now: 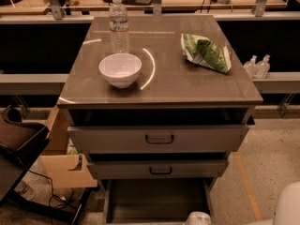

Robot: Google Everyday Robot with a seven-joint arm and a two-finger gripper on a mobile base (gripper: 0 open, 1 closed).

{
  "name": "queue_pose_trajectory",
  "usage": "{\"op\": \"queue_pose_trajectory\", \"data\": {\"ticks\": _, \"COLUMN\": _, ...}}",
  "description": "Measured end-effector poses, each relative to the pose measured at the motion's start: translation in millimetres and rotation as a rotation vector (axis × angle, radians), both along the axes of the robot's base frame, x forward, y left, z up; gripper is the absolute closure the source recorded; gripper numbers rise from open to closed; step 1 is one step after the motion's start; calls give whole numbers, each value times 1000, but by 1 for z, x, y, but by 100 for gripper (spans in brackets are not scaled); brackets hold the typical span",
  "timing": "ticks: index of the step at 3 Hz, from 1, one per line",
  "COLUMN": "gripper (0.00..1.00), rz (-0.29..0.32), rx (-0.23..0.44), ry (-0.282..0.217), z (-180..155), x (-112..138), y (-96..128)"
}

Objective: Close bottom drawer

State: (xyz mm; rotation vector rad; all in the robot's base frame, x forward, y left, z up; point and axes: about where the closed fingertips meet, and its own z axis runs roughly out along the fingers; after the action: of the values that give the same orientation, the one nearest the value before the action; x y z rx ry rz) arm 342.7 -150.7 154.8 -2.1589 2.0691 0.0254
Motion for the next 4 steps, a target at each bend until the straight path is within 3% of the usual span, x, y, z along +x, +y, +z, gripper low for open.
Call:
{"op": "queue_pose_trajectory", "data": {"ticks": 2, "gripper": 100, "rz": 225, "rx": -2, "ry": -247, "z": 7, "x": 61, "y": 29}}
{"op": "queue_pose_trajectory", "data": {"ticks": 4, "gripper": 100, "rz": 278, "rx": 28, "ry": -323, "z": -5, "x": 115, "y": 41}}
